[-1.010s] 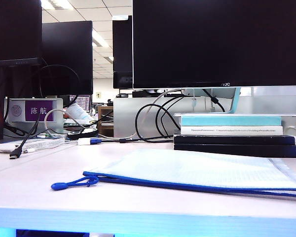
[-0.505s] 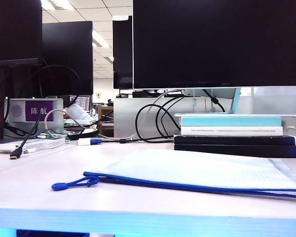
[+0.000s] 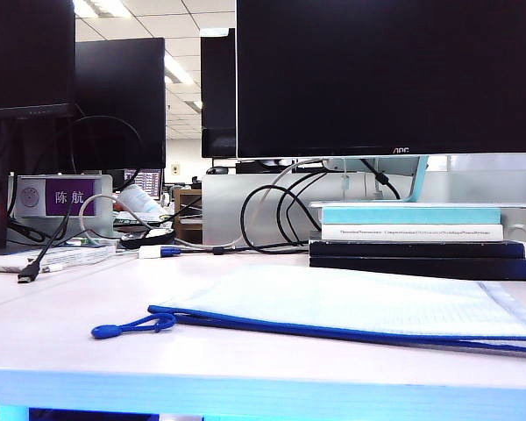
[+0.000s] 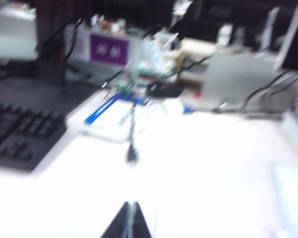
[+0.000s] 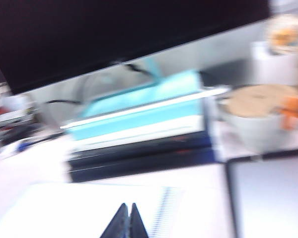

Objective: Pick up the transparent plastic file bag with a blue zipper and open its zipper.

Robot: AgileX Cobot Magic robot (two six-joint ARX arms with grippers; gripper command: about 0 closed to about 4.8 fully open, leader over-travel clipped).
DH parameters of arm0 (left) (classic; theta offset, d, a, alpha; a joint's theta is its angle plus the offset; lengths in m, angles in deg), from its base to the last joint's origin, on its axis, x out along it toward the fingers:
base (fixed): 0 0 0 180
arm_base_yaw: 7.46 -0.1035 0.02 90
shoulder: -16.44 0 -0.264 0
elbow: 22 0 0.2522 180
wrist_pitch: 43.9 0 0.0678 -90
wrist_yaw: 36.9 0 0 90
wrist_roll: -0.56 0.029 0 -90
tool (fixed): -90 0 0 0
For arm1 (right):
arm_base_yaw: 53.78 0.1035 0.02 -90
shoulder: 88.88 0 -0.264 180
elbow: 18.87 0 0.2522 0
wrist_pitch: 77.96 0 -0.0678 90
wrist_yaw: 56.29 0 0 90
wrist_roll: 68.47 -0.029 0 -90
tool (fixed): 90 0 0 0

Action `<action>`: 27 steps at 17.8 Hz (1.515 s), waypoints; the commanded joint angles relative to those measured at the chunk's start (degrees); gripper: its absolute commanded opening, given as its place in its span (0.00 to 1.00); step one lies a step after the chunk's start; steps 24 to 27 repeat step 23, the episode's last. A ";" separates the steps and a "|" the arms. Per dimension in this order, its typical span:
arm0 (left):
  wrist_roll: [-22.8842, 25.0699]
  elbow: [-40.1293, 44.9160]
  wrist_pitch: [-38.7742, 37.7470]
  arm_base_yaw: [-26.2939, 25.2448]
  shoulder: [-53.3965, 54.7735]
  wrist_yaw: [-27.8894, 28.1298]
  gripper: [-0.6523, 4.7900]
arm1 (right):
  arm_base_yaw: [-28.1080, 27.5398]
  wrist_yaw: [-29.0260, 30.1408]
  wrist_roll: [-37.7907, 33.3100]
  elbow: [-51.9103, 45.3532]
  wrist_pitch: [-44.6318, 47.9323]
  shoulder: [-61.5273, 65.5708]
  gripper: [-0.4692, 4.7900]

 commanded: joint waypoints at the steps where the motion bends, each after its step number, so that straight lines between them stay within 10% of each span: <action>1: 3.54 4.87 3.45 0.00 -0.33 1.29 0.11 | 0.00 -2.89 -0.22 -2.45 -0.70 -0.02 0.08; 27: 4.26 11.08 3.34 0.00 -0.33 1.29 0.12 | -0.04 -4.17 5.33 -2.32 -5.86 -0.02 0.09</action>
